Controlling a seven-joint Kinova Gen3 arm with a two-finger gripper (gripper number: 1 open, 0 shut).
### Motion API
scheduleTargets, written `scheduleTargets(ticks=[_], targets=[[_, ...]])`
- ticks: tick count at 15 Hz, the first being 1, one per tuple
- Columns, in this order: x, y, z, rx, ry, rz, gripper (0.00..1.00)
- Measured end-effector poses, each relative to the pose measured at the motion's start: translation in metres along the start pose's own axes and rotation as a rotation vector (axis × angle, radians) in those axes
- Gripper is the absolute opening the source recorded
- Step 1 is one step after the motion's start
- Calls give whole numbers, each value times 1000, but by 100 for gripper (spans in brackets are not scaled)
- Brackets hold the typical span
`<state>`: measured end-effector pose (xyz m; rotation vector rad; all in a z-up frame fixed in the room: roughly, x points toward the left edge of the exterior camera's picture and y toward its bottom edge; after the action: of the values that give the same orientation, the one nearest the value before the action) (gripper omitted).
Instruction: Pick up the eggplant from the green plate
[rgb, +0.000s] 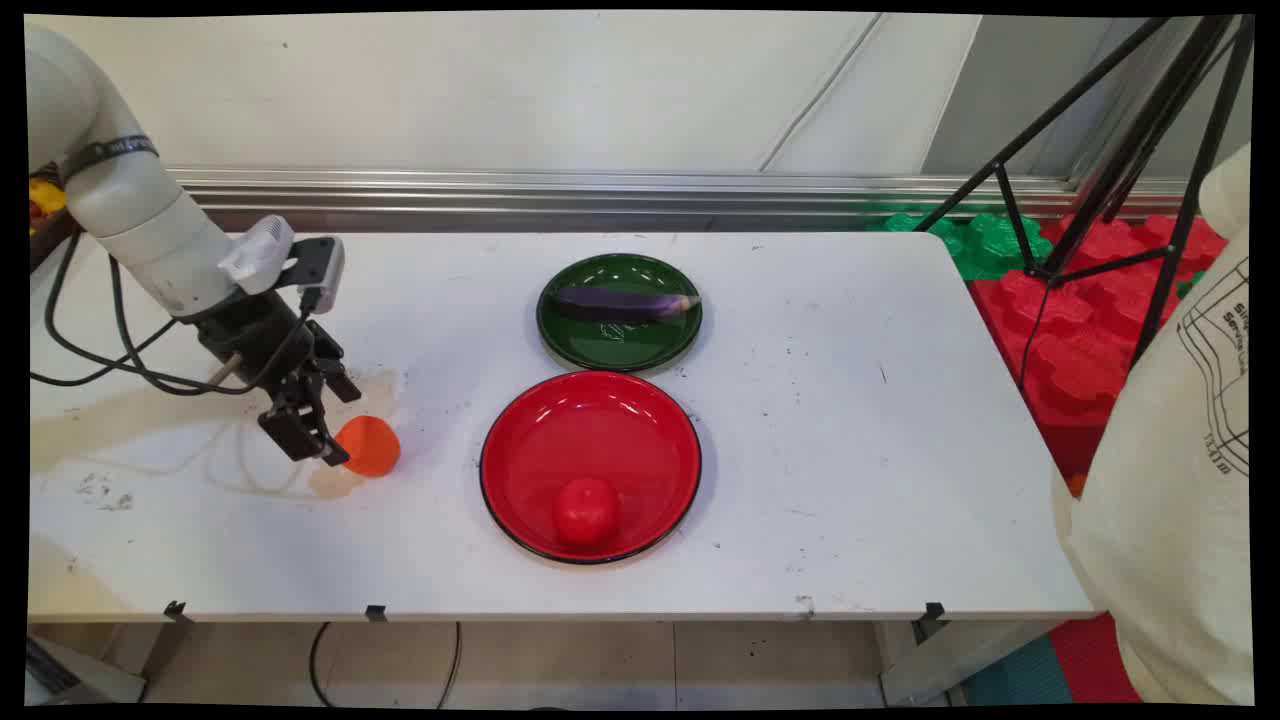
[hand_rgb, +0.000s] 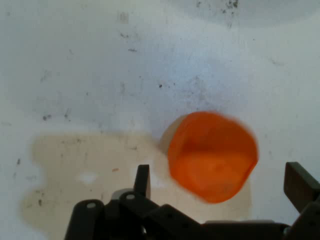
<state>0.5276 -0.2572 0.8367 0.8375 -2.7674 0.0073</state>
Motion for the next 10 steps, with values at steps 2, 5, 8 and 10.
scheduleTargets(ticks=[2, 5, 8, 10], targets=[[-1, 1, -7, 9, 9, -9, 100], [-3, 0, -25, 28, 33, -31, 100], [-2, 0, -39, 42, 55, -43, 100], [0, -1, -50, 53, 74, -50, 100]])
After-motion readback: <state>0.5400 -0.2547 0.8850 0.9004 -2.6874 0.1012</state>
